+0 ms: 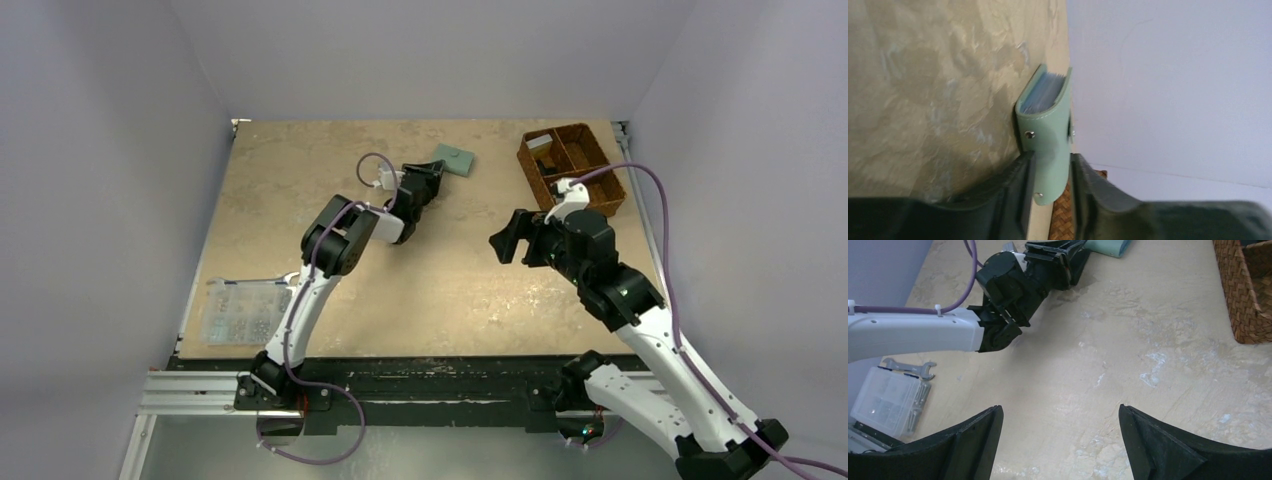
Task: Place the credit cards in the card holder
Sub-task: Move the card holder to the center of the board, then reset both arms
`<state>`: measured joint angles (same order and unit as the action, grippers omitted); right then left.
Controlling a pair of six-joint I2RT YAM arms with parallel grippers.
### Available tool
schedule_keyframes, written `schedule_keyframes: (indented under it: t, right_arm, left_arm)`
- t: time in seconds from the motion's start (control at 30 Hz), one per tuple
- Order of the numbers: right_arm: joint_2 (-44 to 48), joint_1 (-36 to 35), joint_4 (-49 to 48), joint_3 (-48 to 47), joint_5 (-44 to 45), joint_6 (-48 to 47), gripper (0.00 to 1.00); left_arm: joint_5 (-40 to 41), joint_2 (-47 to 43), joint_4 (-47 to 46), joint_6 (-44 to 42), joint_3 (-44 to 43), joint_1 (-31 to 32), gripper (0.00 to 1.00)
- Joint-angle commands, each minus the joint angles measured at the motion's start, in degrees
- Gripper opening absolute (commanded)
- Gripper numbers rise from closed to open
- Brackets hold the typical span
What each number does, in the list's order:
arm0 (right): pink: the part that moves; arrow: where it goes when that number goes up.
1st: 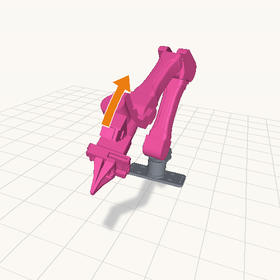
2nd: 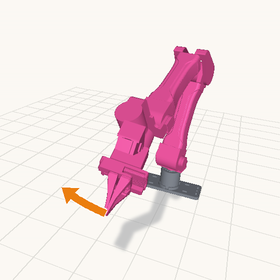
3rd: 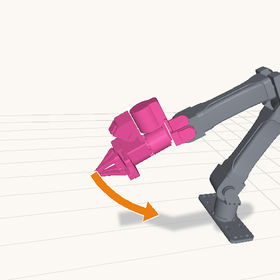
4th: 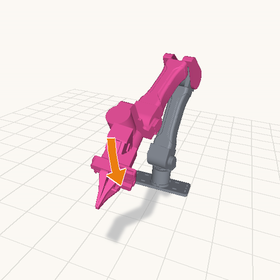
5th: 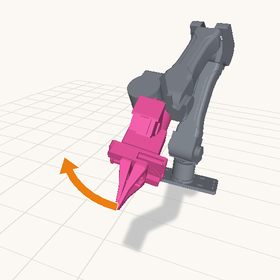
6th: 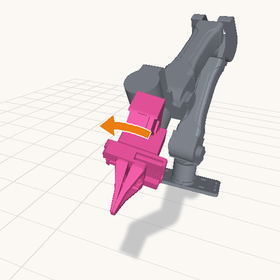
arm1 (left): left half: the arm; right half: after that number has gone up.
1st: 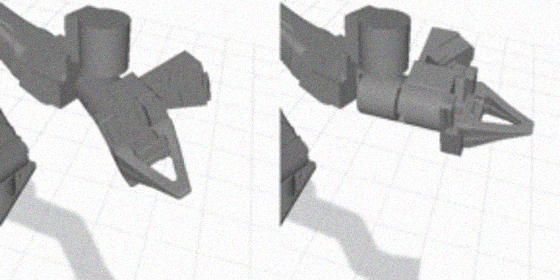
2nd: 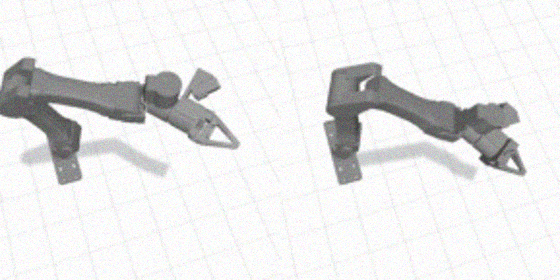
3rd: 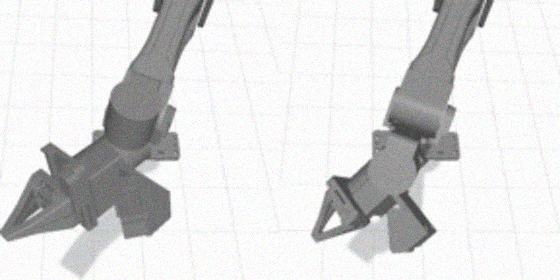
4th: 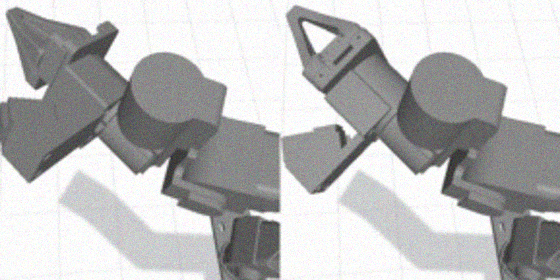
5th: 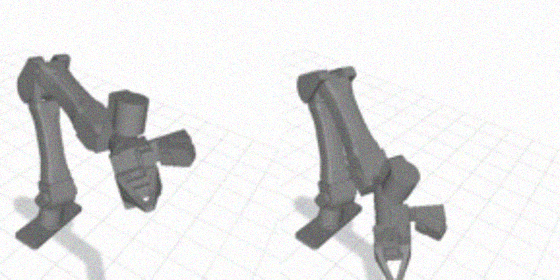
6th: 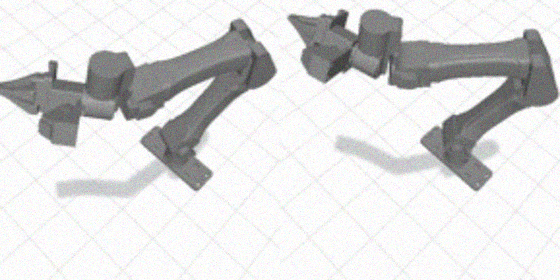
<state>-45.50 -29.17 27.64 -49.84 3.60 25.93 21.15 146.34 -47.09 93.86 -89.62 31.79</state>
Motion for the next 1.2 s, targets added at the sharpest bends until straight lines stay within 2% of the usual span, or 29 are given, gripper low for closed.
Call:
schedule_keyframes:
  t: [0.0,0.1,0.2,0.4,0.5,0.6,0.7,0.87,0.9,1.0,1.17]
  right_arm:
    - [2.27,0.25,1.72,-4.7,3.23,0.25,0.96]
    - [2.42,0.25,3.56,-7.51,5.78,-0.83,0.96]
    - [2.32,0.25,6.48,-11.94,9.84,-2.5,0.97]
    - [2.02,0.25,11.69,-23.53,17.32,-6.49,0.99]
    - [1.98,0.27,13.11,-29.25,19.29,-8.39,0.99]
    - [2.39,0.25,14.06,-34.22,20.94,-10.65,0.99]
    - [4.82,0.27,12.98,-37.75,22.93,-13.32,0.99]
    - [9.75,0.25,8.87,-40.97,24.7,-17.06,0.99]
    - [10.48,0.25,8.42,-41.09,24.77,-17.33,0.99]
    - [11.56,0.25,8.37,-41.81,25.27,-17.5,0.99]
    - [11.4,0.25,9.01,-42.03,26.11,-16.94,0.99]
  left_arm:
    - [-4.1,-8.84,3.07,-8.01,5.8,-1.44,0.44]
    - [-10.64,-21.99,4.45,-10.73,14.14,-1.47,0.56]
    - [-16.25,-35.8,14.9,-15.44,18.86,-0.98,0.63]
    - [-20.82,-60.04,30.94,-30.95,21.69,-1.52,0.72]
    - [-23.89,-68.96,37.92,-40.16,20.51,-2.04,0.75]
    - [-22.67,-76.97,46.4,-49.65,17.74,-2.04,0.75]
    - [-17.94,-84.22,52.99,-58.06,16.41,-2.04,0.75]
    - [-10.67,-94.94,54.05,-69.25,15.65,-2.0,0.76]
    - [-9.89,-96.35,54.2,-70.73,15.44,-2.0,0.78]
    - [-8.33,-98.26,56.25,-74.32,13.46,-2.02,0.94]
    - [-6.27,-98.31,60.54,-77.02,10.39,-2.0,1.0]
